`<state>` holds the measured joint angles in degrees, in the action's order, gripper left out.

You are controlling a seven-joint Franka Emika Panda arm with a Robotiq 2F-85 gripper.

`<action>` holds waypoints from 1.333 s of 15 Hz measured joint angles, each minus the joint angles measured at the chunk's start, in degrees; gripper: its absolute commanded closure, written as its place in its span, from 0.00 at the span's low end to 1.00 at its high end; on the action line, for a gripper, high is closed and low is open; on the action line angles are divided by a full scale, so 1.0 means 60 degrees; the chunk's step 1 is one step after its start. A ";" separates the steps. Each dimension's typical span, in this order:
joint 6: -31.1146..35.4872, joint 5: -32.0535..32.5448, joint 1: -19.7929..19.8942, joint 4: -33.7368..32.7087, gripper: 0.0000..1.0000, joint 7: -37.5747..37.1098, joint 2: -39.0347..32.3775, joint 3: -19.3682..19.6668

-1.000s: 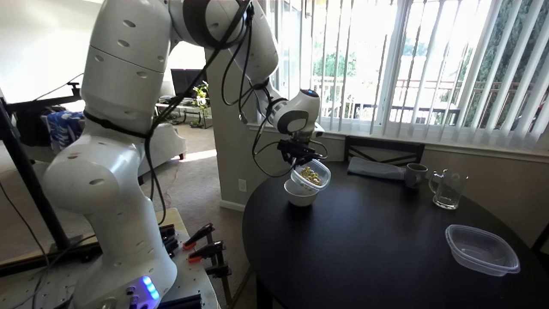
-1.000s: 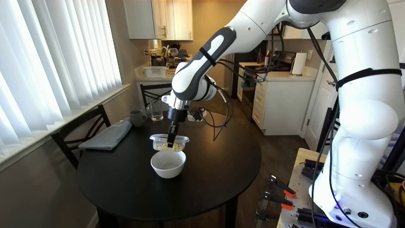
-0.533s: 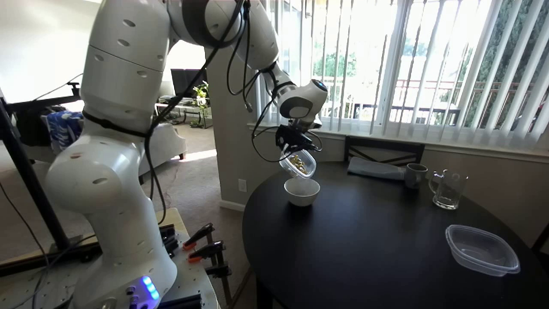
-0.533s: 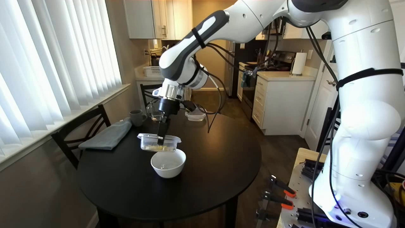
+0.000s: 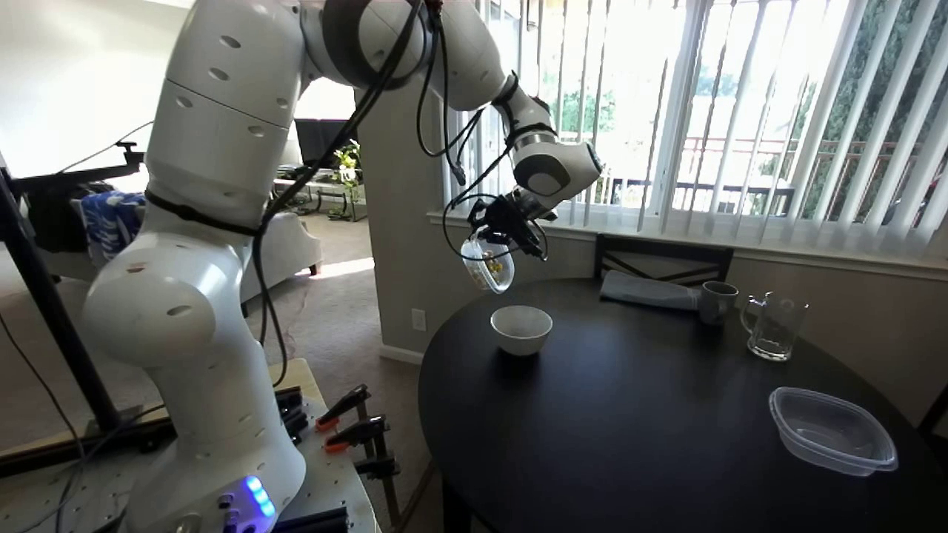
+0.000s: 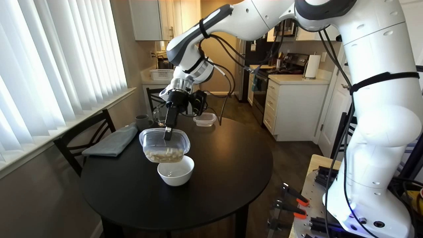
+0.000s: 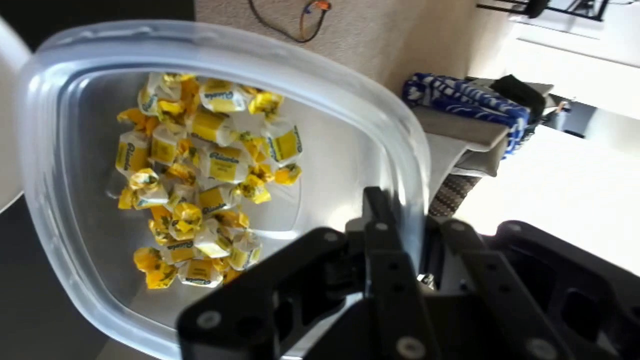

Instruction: Pour the contents in the transparent bowl into the white bowl

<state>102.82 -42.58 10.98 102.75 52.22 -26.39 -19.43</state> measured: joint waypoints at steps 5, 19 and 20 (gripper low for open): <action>-0.1332 -0.0957 -0.0611 -0.0755 0.99 -0.0017 -0.0639 0.0921; -0.3308 -0.3546 -0.0263 -0.2869 0.99 -0.0761 -0.2455 0.2501; -0.3370 -0.3621 -0.0247 -0.3022 0.99 -0.0924 -0.2609 0.2539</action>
<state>82.60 -64.31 9.49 84.62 46.68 -42.05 -4.19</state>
